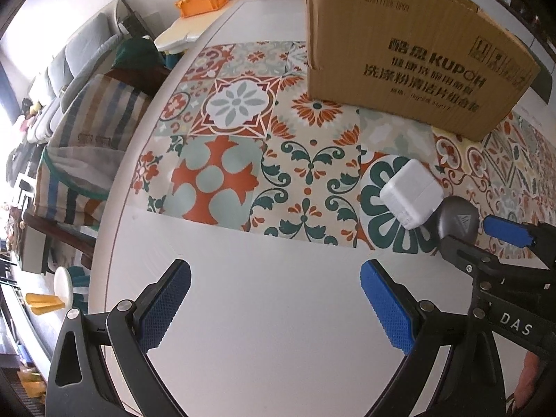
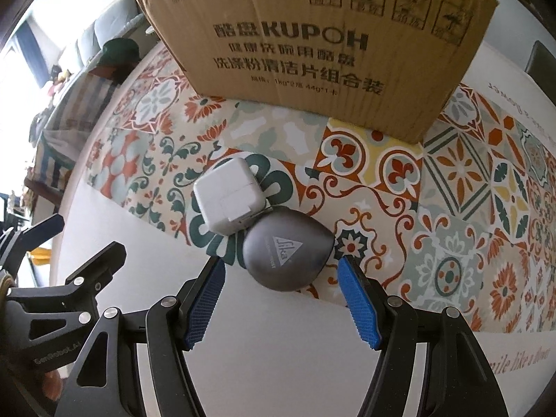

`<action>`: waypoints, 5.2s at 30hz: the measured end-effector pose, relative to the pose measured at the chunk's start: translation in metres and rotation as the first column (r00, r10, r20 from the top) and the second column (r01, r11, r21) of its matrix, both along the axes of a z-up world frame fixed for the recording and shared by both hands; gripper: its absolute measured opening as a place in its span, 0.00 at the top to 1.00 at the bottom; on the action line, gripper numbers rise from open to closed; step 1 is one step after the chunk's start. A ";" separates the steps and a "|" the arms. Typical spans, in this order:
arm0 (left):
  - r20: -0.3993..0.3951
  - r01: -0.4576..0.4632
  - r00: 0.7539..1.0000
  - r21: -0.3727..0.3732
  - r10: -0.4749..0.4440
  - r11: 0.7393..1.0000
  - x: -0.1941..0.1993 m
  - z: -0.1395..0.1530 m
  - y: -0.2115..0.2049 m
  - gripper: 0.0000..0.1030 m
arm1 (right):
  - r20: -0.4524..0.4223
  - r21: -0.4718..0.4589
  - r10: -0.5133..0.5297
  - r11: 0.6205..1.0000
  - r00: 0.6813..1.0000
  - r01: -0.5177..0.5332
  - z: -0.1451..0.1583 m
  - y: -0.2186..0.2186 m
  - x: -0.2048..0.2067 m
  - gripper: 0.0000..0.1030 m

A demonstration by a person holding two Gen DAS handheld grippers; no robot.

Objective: Organize rigid objects
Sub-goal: 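Grasp the grey Sika puck with the right tool while the left grasps the white charger, then lift both held items and carry them over the box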

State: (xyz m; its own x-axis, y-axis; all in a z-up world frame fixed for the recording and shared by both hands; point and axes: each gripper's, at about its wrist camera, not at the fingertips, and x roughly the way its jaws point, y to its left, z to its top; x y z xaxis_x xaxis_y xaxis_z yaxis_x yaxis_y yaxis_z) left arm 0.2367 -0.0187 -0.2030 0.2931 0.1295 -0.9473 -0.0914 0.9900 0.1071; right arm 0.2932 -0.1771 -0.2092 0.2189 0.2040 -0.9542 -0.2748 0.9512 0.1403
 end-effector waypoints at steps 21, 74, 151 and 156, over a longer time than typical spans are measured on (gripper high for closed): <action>-0.019 0.020 1.000 0.007 -0.020 1.000 0.008 -0.012 -0.001 0.03 | -0.010 -0.031 0.002 1.000 1.000 -0.003 -0.025 0.012 0.015 0.41; 0.082 0.592 0.806 -0.170 -0.587 0.788 0.064 -0.034 -0.085 0.44 | -0.007 0.010 -0.485 0.874 0.874 0.485 -0.006 -0.072 -0.033 0.43; 0.597 0.435 0.746 -0.100 -0.296 0.895 0.058 0.222 -0.017 0.56 | 0.522 0.226 -0.285 0.955 0.804 0.192 0.219 -0.026 -0.009 0.43; 0.607 0.431 0.739 -0.094 -0.292 0.897 0.074 0.225 -0.020 0.56 | 0.538 0.229 -0.282 0.956 0.794 0.184 0.224 -0.027 0.003 0.43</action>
